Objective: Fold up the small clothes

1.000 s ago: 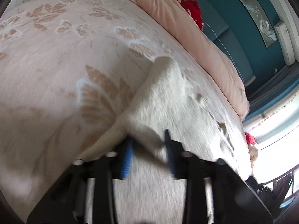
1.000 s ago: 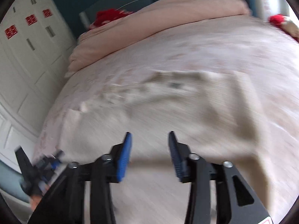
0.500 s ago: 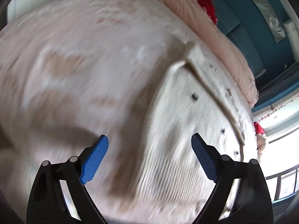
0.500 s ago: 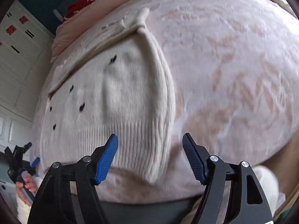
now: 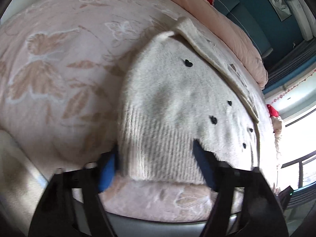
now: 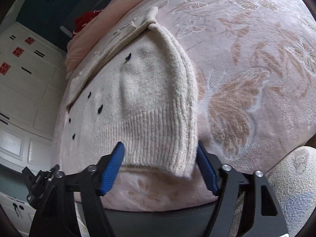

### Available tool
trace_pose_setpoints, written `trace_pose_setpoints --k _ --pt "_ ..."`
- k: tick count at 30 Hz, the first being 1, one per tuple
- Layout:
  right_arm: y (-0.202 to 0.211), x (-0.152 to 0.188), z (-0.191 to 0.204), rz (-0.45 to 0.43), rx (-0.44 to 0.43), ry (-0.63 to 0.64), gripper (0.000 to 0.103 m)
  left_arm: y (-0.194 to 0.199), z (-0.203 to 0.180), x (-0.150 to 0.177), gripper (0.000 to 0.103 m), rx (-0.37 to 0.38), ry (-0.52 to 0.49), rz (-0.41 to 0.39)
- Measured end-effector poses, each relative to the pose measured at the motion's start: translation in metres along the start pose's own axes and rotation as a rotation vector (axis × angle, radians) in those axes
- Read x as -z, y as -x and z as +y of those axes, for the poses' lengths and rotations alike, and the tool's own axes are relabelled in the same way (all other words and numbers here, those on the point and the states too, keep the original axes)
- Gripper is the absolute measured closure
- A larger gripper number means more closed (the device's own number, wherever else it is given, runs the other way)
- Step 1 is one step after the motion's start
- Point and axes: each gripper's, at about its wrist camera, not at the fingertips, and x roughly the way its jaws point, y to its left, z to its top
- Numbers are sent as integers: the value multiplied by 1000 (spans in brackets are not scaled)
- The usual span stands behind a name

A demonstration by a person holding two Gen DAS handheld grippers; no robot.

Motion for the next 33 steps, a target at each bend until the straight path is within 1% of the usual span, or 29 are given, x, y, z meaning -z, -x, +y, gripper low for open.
trace_pose_setpoints --k 1,2,3,6,8,10,12,14,17,20,22,24,27,29,31,33 --pt "0 -2 0 1 -13 -3 74 -1 0 -1 66 11 7 9" --pt "-1 -3 -2 12 -31 -12 92 -5 -1 -3 73 17 23 29" --pt "-4 -5 -3 26 -53 -30 91 -5 -2 -4 84 12 37 36" --pt "0 -6 -3 -5 -66 -48 94 3 -2 -6 94 1 72 13" --pt "13 -8 3 -30 -92 -42 95 17 -4 -8 95 -1 69 -16" --pt "27 -12 11 -42 -101 -2 96 34 -8 -9 95 -3 42 -32" --pt "46 -17 24 -49 -111 64 96 51 -13 -10 96 5 5 -40" --pt "64 -21 38 -48 -102 151 97 69 -20 -9 96 7 -45 -43" --pt "87 -20 55 -32 -52 295 97 92 -30 -1 97 -16 -136 -25" --pt "105 -8 56 19 -16 382 97 112 -33 13 97 -39 -199 25" --pt "115 10 47 95 4 421 97 128 -36 28 97 -63 -255 64" --pt "122 37 40 173 29 465 97 145 -37 50 97 -81 -314 108" --pt "138 85 26 308 26 501 97 173 -32 86 97 -98 -358 162" --pt "155 111 19 368 8 510 97 194 -24 111 97 -98 -350 197" --pt "171 126 15 386 -19 498 97 212 -15 130 97 -75 -289 227" --pt "187 132 13 381 -52 478 97 226 -16 137 97 -67 -269 222"
